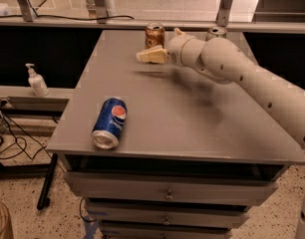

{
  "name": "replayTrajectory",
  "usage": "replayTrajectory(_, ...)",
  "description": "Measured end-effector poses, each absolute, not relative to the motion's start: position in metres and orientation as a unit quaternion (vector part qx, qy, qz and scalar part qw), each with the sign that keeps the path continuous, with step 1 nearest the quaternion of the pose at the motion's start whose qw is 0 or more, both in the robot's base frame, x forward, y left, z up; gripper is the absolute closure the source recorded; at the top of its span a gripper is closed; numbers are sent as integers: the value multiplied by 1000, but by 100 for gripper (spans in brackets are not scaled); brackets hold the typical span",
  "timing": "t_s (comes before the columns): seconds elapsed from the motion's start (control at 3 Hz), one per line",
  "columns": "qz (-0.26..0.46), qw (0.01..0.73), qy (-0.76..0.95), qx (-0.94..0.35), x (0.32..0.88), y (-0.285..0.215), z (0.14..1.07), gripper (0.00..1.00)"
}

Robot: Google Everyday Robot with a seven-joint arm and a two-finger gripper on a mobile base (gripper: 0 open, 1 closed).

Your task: Move orange can near pepsi can

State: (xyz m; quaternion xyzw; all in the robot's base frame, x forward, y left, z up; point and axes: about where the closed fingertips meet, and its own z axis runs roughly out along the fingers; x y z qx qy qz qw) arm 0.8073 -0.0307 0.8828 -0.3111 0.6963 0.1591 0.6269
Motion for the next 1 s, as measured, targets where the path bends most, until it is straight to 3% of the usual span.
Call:
replayTrajectory(0.67, 173, 623, 709, -282, 835, -24, 883, 41)
replayTrajectory(1.0, 189, 608, 714, -291, 818, -19, 881, 64)
